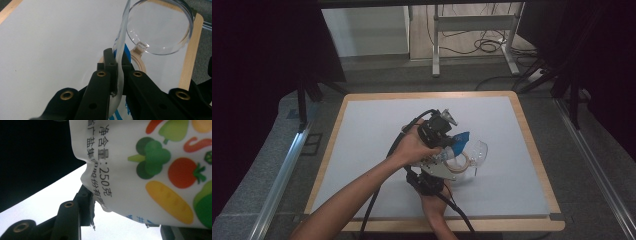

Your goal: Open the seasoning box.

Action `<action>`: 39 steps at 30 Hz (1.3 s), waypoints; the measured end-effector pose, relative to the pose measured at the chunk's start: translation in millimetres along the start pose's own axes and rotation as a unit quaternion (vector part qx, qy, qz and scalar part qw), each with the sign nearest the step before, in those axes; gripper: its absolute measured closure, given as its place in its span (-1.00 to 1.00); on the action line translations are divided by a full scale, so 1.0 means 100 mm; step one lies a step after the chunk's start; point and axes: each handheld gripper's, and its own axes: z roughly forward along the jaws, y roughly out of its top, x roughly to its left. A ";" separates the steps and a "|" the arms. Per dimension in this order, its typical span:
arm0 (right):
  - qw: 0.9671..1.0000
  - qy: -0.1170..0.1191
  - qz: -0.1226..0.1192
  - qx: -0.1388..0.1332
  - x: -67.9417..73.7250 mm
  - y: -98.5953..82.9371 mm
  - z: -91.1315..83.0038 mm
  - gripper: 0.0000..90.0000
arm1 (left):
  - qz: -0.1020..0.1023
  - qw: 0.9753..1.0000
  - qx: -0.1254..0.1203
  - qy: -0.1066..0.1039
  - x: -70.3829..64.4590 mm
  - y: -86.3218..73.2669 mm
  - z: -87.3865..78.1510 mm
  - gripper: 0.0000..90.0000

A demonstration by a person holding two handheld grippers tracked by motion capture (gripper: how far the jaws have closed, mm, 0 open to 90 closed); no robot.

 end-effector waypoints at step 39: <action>1.000 -0.002 -0.007 0.017 -0.04 -0.01 0.03 0.18 | 0.008 1.000 0.024 0.009 -0.01 0.07 0.03 1.00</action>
